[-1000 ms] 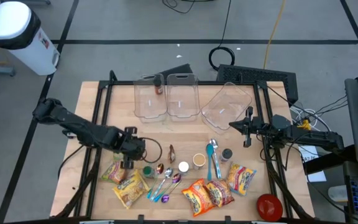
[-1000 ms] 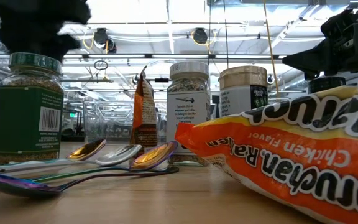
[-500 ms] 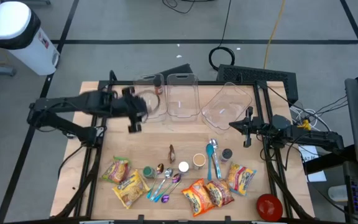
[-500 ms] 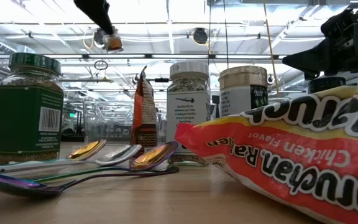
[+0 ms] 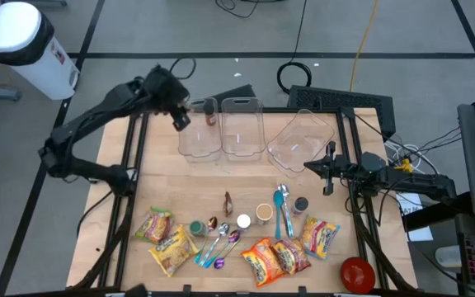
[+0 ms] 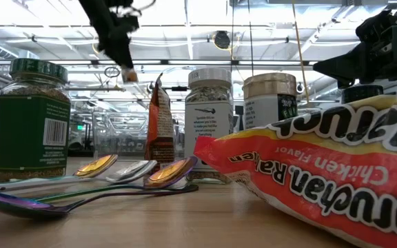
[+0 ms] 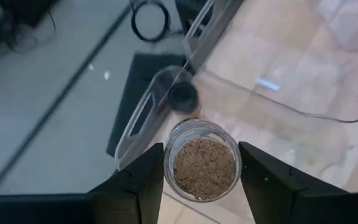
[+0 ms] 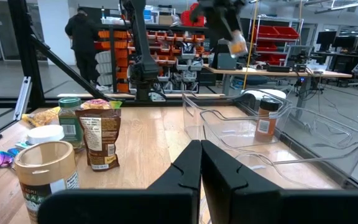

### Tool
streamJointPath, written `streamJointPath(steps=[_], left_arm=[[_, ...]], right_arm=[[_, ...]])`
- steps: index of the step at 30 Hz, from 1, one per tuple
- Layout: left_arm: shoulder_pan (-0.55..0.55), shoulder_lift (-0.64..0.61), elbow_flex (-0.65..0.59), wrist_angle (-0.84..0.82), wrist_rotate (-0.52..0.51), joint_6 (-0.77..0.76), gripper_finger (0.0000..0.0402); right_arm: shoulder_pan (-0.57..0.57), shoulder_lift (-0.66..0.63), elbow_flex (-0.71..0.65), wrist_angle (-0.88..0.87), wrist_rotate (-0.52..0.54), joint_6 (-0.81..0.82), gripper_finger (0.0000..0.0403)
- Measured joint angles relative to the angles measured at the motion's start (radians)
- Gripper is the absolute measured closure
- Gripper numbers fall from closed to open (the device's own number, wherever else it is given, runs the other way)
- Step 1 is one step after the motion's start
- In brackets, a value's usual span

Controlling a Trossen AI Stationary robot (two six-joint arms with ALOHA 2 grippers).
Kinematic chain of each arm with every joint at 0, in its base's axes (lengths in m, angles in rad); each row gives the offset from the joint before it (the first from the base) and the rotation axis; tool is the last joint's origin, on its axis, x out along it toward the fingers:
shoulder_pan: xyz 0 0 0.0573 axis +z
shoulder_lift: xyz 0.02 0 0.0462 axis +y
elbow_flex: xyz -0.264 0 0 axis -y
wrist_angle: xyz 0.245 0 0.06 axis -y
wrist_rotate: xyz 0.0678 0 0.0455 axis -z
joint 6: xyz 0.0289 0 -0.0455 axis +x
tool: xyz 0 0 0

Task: Pick & Place Food Item
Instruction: Put the brown seasoning bottle into the left transparent bin

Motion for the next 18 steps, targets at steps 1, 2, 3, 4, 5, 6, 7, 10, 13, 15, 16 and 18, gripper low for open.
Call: streamJointPath(steps=[1, 2, 3, 4, 5, 6, 7, 10, 13, 15, 16, 18], left_arm=[[0.024, 0.022, 0.0, 0.013, 0.026, 0.002, 0.0219], [0.049, 0.045, 0.0, 0.025, 0.052, 0.006, 0.0219], [0.073, 0.07, 0.0, 0.031, 0.073, 0.011, 0.0218], [0.095, 0.094, 0.0, 0.032, 0.092, 0.015, 0.0217], [0.113, 0.116, 0.0, 0.035, 0.108, 0.019, 0.0216], [0.129, 0.141, 0.0, 0.046, 0.12, 0.019, 0.0215], [0.144, 0.167, 0.0, 0.059, 0.133, 0.019, 0.0214], [0.187, 0.231, -0.022, 0.083, 0.174, 0.018, 0.0216], [0.215, 0.278, -0.057, 0.144, 0.198, 0.017, 0.0218], [0.231, 0.304, -0.093, 0.171, 0.199, 0.015, 0.0216], [0.237, 0.312, -0.113, 0.183, 0.199, 0.014, 0.0215], [0.247, 0.326, -0.142, 0.232, 0.206, 0.005, 0.0214]], right_arm=[[0.0, 0.0, 0.0, 0.0, 0.0, 0.0, 0.0403], [0.0, 0.0, 0.0, 0.0, 0.0, 0.0, 0.0403], [0.0, 0.0, 0.0, 0.0, 0.0, 0.0, 0.0403], [0.0, 0.0, 0.0, 0.0, 0.0, 0.0, 0.0403], [0.0, 0.0, 0.0, 0.0, 0.0, 0.0, 0.0403], [0.0, 0.0, 0.0, 0.0, 0.0, 0.0, 0.0403], [0.0, 0.0, 0.0, 0.0, 0.0, 0.0, 0.0403], [0.0, 0.0, 0.0, 0.0, 0.0, 0.0, 0.0403], [0.0, 0.0, 0.0, 0.0, 0.0, 0.0, 0.0403], [0.0, 0.0, 0.0, 0.0, 0.0, 0.0, 0.0403], [0.0, 0.0, 0.0, 0.0, 0.0, 0.0, 0.0403], [0.0, 0.0, 0.0, 0.0, 0.0, 0.0, 0.0403]])
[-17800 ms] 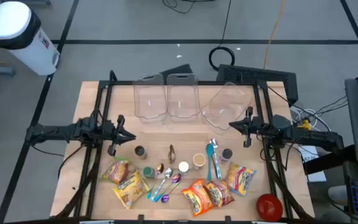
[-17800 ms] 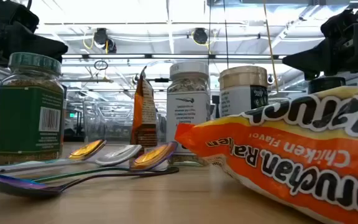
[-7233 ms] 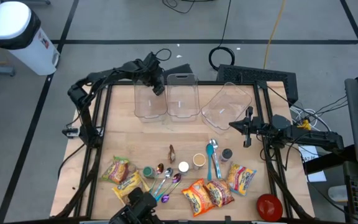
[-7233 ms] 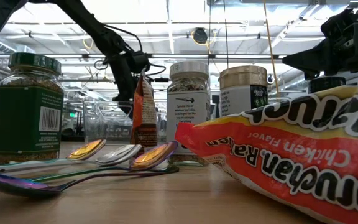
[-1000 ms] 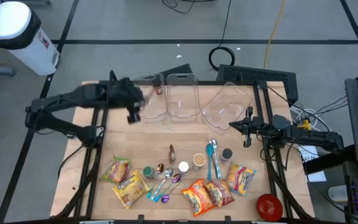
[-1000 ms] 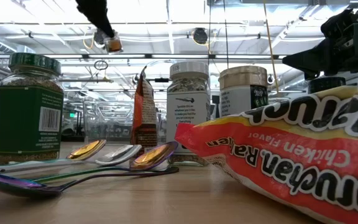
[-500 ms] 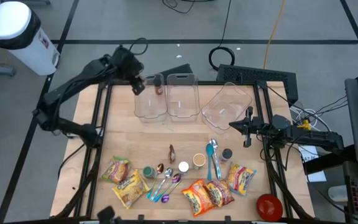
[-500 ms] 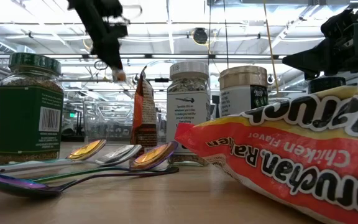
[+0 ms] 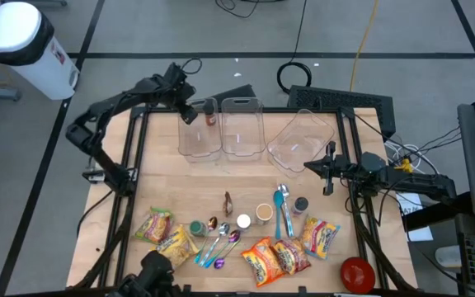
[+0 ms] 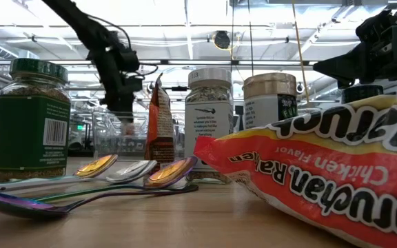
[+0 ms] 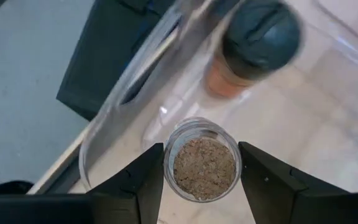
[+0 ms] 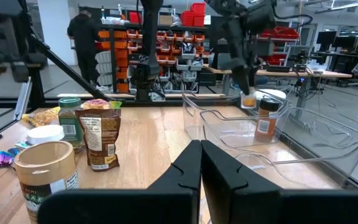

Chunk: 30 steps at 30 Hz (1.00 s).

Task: Pick & Place Food Item
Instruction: Put the brown seasoning bottle into the left transparent bin

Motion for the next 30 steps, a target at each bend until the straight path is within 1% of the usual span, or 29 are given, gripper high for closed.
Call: streamJointPath(steps=[2, 5, 15, 21, 27, 30], left_arm=[[0.008, 0.014, -0.023, 0.043, 0.019, -0.01, 0.0213], [0.013, 0.037, -0.045, 0.06, 0.016, -0.022, 0.0213], [-0.008, 0.111, -0.049, 0.095, 0.01, -0.032, 0.0212], [-0.014, 0.139, -0.049, 0.117, -0.064, -0.051, 0.0211], [-0.023, 0.139, -0.049, 0.12, -0.069, -0.075, 0.021], [-0.03, 0.139, -0.049, 0.119, -0.069, -0.089, 0.02]], right_arm=[[0.0, 0.0, 0.0, 0.0, 0.0, 0.0, 0.0403], [0.0, 0.0, 0.0, 0.0, 0.0, 0.0, 0.0403], [0.0, 0.0, 0.0, 0.0, 0.0, 0.0, 0.0403], [0.0, 0.0, 0.0, 0.0, 0.0, 0.0, 0.0403], [0.0, 0.0, 0.0, 0.0, 0.0, 0.0, 0.0403], [0.0, 0.0, 0.0, 0.0, 0.0, 0.0, 0.0403]])
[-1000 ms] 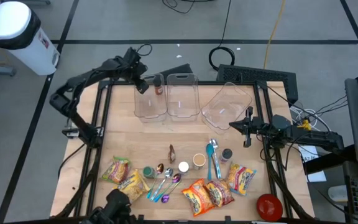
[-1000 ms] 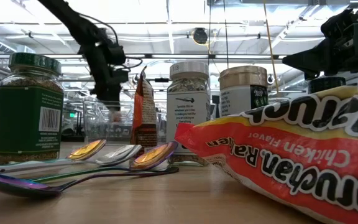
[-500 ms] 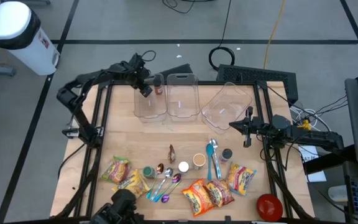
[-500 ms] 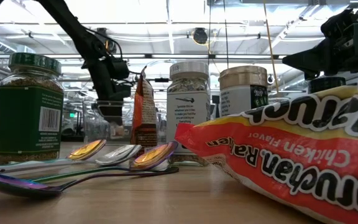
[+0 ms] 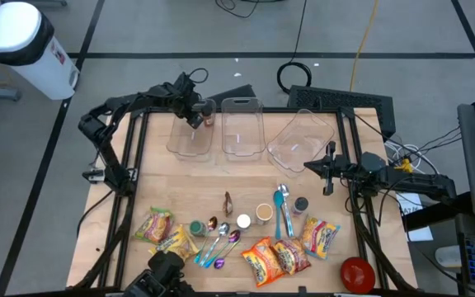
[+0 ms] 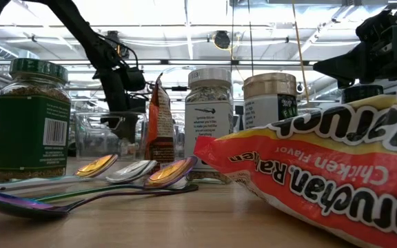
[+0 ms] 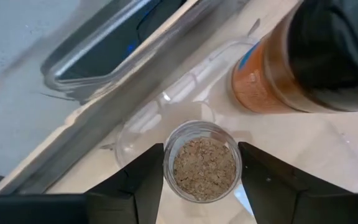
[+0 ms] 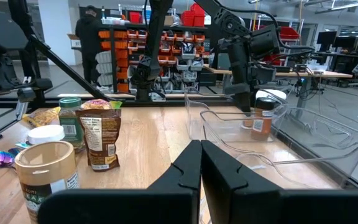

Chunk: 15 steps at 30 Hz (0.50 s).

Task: Pick & Place Food Item
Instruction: Put the brown seasoning bottle into the left transparent bin

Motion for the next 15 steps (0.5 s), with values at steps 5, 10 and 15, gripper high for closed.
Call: streamJointPath(steps=[5, 10, 15], left_arm=[[-0.015, 0.0, 0.0, -0.001, -0.032, -0.03, 0.0167], [-0.027, 0.0, 0.0, -0.004, -0.104, -0.028, 0.0135], [-0.027, -0.007, 0.0, -0.018, -0.104, -0.027, 0.0113]], right_arm=[[0.0, 0.0, 0.0, 0.0, 0.0, 0.0, 0.0403], [0.0, 0.0, 0.0, 0.0, 0.0, 0.0, 0.0403], [0.0, 0.0, 0.0, 0.0, 0.0, 0.0, 0.0403]])
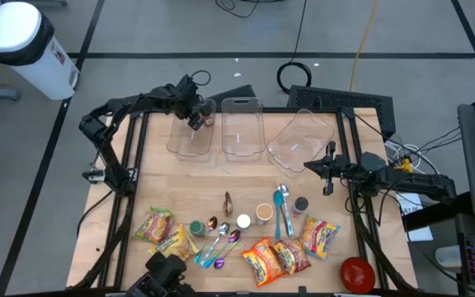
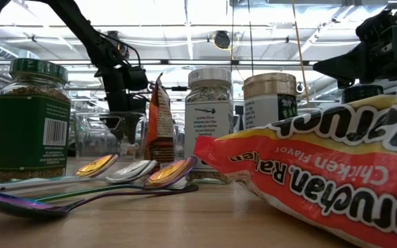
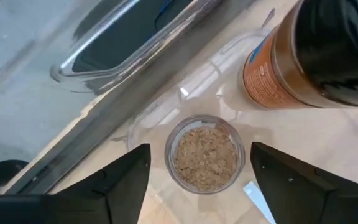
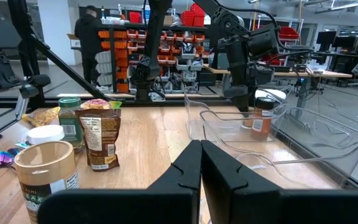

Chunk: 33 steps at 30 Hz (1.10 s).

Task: Pick & Place Food Item
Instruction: Put the brown seasoning bottle into the left transparent bin, then adjust the left transparent bin

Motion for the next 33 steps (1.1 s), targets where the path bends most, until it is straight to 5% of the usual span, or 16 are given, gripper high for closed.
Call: streamJointPath(steps=[11, 22, 26, 33], left_arm=[[0.0, -0.198, 0.0, -0.033, 0.0, 0.0, 0.0103], [-0.001, -0.444, -0.006, -0.432, -0.023, -0.152, 0.0107], [-0.007, -0.517, -0.107, -0.476, -0.104, -0.233, 0.0116], [-0.015, -0.627, -0.334, -0.409, -0.088, -0.315, 0.0122]], right_arm=[[0.0, 0.0, 0.0, 0.0, 0.0, 0.0, 0.0403], [0.0, 0.0, 0.0, 0.0, 0.0, 0.0, 0.0403], [0.0, 0.0, 0.0, 0.0, 0.0, 0.0, 0.0403], [0.0, 0.0, 0.0, 0.0, 0.0, 0.0, 0.0403]])
